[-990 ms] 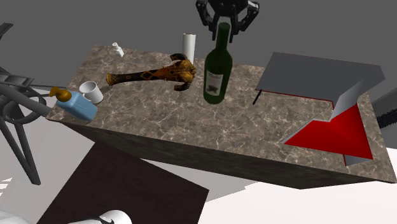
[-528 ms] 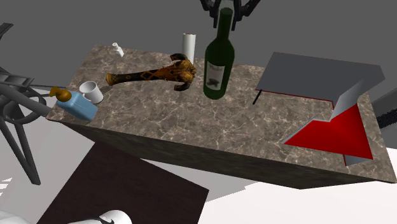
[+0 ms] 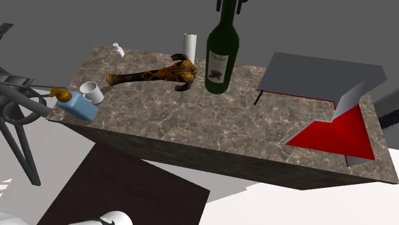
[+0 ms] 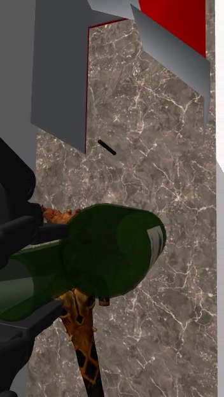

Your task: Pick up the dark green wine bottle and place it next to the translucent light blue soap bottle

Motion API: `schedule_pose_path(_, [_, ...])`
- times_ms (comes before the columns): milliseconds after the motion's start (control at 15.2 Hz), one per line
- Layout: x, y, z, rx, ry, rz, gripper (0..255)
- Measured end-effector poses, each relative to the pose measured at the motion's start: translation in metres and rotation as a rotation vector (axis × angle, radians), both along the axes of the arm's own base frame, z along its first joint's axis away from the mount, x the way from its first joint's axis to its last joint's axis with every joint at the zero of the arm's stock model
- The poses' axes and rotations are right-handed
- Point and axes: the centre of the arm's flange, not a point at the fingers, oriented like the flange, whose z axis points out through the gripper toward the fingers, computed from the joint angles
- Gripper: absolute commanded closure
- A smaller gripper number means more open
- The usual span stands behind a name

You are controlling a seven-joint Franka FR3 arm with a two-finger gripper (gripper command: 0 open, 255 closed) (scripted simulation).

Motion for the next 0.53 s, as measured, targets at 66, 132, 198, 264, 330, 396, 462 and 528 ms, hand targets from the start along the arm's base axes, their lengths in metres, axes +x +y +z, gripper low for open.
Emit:
schedule_pose_path(66, [0.000,0.000,0.005,0.000,0.000,0.000,255])
schedule_pose_path(132, [-0.001,0.001,0.011,0.000,0.000,0.000,255])
schedule_pose_path(198, [0.000,0.001,0.016,0.000,0.000,0.000,255])
schedule_pose_path(264, [0.000,0.001,0.021,0.000,0.000,0.000,255])
schedule_pose_path(330, [0.000,0.001,0.027,0.000,0.000,0.000,255])
schedule_pose_path(396, [0.000,0.002,0.032,0.000,0.000,0.000,255])
schedule_pose_path(462, [-0.001,0.001,0.037,0.000,0.000,0.000,255])
schedule_pose_path(528, [0.000,-0.001,0.043,0.000,0.000,0.000,255])
